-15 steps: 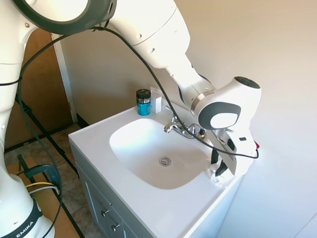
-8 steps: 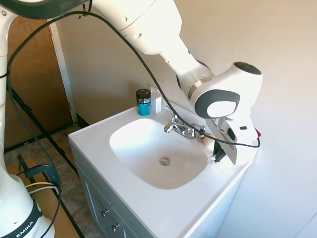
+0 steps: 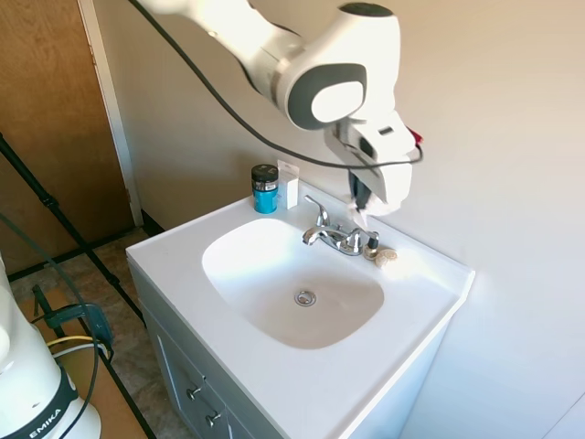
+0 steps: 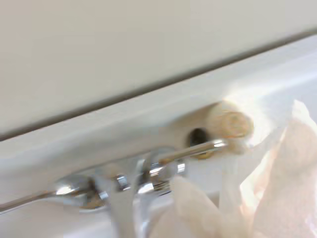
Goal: Throw the tissue in the trash bin
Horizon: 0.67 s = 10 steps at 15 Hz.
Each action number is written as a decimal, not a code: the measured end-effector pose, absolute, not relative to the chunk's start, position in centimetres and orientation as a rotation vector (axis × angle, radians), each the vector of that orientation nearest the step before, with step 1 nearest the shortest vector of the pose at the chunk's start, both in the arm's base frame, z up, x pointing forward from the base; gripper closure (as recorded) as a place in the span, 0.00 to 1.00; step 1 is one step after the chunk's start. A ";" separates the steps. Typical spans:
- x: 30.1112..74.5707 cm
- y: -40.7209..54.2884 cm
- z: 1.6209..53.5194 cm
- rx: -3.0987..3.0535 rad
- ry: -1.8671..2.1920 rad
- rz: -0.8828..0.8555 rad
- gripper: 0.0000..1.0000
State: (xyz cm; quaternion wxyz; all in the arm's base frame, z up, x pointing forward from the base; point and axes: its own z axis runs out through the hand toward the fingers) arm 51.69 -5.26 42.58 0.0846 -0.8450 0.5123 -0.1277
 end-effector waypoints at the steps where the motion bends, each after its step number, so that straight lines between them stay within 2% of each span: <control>1: 51.3 -1.1 43.4 -2.549 1.481 -0.403 1.00; 7: 47.7 23.9 43.7 -2.710 1.231 -0.479 1.00; 10: 48.1 32.3 39.9 -2.802 1.161 -0.435 1.00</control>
